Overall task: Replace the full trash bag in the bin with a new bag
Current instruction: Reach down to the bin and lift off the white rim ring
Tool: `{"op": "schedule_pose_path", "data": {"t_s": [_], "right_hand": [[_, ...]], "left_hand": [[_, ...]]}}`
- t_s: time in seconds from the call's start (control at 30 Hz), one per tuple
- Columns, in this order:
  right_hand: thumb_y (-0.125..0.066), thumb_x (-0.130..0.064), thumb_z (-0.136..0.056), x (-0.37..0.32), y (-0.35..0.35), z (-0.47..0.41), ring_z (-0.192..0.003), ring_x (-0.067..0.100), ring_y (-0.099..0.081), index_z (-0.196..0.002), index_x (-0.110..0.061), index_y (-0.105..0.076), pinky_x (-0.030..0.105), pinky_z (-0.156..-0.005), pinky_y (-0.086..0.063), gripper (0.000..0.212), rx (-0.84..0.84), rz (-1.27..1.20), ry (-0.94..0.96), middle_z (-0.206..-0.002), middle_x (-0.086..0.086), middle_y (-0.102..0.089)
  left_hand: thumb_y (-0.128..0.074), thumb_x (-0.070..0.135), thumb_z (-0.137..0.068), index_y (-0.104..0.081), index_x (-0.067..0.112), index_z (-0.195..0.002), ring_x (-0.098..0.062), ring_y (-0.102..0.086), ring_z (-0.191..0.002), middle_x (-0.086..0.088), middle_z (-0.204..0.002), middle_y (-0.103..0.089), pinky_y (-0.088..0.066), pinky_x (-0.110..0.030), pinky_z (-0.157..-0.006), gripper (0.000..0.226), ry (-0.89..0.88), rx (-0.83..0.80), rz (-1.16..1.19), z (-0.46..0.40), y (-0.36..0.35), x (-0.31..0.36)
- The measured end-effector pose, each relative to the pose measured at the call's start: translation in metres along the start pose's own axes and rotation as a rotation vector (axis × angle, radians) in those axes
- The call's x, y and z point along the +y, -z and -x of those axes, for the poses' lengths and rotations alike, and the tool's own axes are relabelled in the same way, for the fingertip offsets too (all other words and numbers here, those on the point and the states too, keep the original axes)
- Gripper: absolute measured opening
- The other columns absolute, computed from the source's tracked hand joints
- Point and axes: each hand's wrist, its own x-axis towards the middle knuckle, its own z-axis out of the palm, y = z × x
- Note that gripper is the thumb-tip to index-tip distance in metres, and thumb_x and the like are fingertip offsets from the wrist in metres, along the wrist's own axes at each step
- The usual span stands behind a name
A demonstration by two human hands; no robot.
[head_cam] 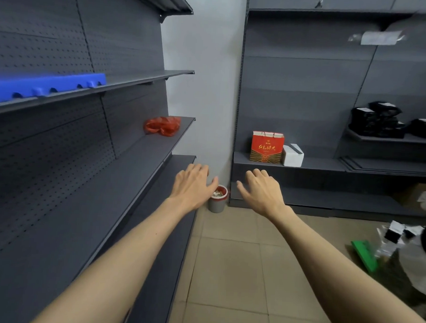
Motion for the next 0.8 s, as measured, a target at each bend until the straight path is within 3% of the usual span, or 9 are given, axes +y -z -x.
{"op": "schedule_pose_path", "data": {"t_s": [0.23,0.43,0.6,0.8], "right_hand": [[-0.038,-0.054,-0.094,0.003,-0.044,-0.074,-0.082,0.019,-0.053,-0.096,-0.011,-0.057,0.032,-0.065,-0.045,0.047,-0.022,0.033,-0.021,-0.093,0.007,-0.060],[-0.039,-0.053,-0.095,0.017,-0.086,-0.127,-0.079,0.016,-0.046,-0.093,-0.010,-0.058,0.030,-0.063,-0.037,0.046,-0.039,0.045,-0.022,-0.094,0.008,-0.062],[-0.040,-0.052,-0.095,0.036,-0.126,-0.175,-0.090,0.022,-0.056,-0.099,-0.009,-0.059,0.033,-0.069,-0.045,0.047,-0.063,0.012,-0.029,-0.101,0.009,-0.063],[-0.040,-0.050,-0.095,0.067,-0.179,-0.251,-0.094,0.026,-0.056,-0.099,-0.008,-0.058,0.036,-0.072,-0.045,0.046,-0.065,-0.001,-0.045,-0.102,0.011,-0.063]], "left_hand": [[-0.037,0.050,-0.094,-0.058,0.014,-0.101,-0.023,-0.056,-0.095,-0.005,-0.101,-0.064,-0.043,-0.039,-0.078,0.042,-0.008,-0.026,0.002,-0.066,-0.046,-0.043],[-0.036,0.051,-0.094,-0.058,0.014,-0.102,-0.023,-0.056,-0.096,-0.005,-0.102,-0.064,-0.042,-0.038,-0.077,0.044,0.005,-0.045,0.016,-0.122,-0.087,-0.068],[-0.036,0.051,-0.094,-0.058,0.014,-0.103,-0.025,-0.056,-0.097,-0.006,-0.103,-0.065,-0.043,-0.039,-0.078,0.044,0.018,-0.061,0.017,-0.174,-0.128,-0.084],[-0.037,0.049,-0.095,-0.059,0.013,-0.105,-0.024,-0.056,-0.098,-0.006,-0.106,-0.065,-0.043,-0.039,-0.080,0.044,0.013,-0.077,-0.011,-0.256,-0.177,-0.101]]}}
